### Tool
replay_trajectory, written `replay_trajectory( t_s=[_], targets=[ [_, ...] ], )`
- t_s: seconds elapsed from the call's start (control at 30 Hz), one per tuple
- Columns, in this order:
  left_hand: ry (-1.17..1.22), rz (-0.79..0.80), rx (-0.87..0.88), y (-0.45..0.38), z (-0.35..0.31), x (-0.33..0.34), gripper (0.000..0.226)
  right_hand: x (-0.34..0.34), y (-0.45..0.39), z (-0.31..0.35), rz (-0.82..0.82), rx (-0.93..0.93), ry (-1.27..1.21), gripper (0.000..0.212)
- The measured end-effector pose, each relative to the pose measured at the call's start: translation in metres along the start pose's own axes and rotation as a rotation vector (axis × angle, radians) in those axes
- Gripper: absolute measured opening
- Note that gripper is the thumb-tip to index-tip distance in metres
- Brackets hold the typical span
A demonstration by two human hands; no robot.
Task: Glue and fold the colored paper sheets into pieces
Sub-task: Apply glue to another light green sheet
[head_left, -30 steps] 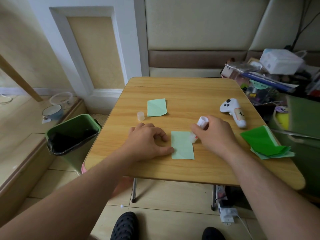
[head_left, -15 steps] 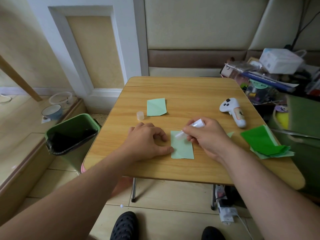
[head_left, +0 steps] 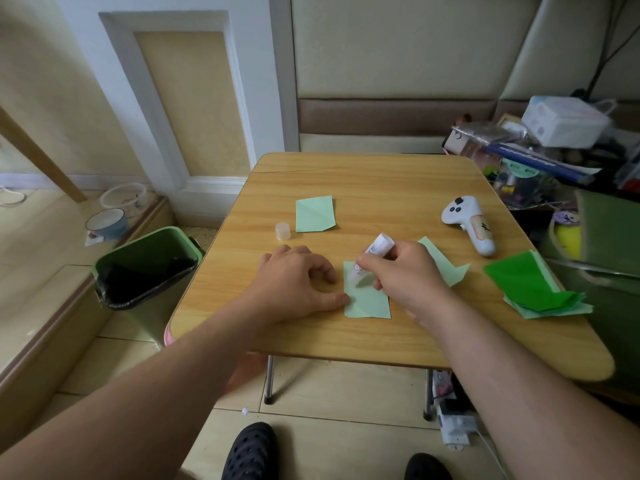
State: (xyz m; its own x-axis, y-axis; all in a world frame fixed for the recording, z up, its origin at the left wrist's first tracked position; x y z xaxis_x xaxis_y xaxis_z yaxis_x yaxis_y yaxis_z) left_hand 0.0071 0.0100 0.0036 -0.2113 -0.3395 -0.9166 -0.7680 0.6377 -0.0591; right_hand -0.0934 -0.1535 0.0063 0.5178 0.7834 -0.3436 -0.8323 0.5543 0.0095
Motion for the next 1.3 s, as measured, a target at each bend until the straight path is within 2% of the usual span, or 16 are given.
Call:
replay_trajectory(
  t_s=[0.3, 0.5, 0.73, 0.97, 1.3],
  targets=[
    [0.000, 0.012, -0.001, 0.000, 0.000, 0.000, 0.041, -0.020, 0.005, 0.010, -0.026, -0.108, 0.312, 0.020],
    [-0.004, 0.018, 0.004, 0.000, -0.001, -0.001, 0.041, -0.040, 0.003, 0.008, -0.088, -0.096, 0.390, 0.018],
    [-0.008, 0.025, 0.007, 0.000, 0.000, 0.000, 0.043, -0.035, 0.006, 0.019, -0.142, -0.139, 0.341, 0.020],
    [-0.010, 0.004, 0.013, 0.000, 0.000, 0.000, 0.044, 0.000, 0.009, 0.015, 0.001, -0.172, 0.301, 0.025],
    [-0.008, 0.023, 0.007, -0.001, 0.001, 0.001, 0.048, -0.024, 0.007, 0.013, -0.047, -0.163, 0.421, 0.023]
  ],
)
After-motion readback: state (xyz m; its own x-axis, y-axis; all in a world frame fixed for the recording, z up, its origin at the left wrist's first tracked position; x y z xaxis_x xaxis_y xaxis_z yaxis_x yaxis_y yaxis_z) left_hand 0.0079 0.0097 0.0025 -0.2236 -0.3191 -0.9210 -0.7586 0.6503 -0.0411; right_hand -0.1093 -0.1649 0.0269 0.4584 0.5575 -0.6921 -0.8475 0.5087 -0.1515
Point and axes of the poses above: each hand's wrist, its own y-axis away from the middle knuckle, its own x-axis out of the palm, z = x × y, the point moved 8 cm from there along -y, towards the middle knuckle, and after that the axes turned 5 degrees about -x, right-handed, at the moved point
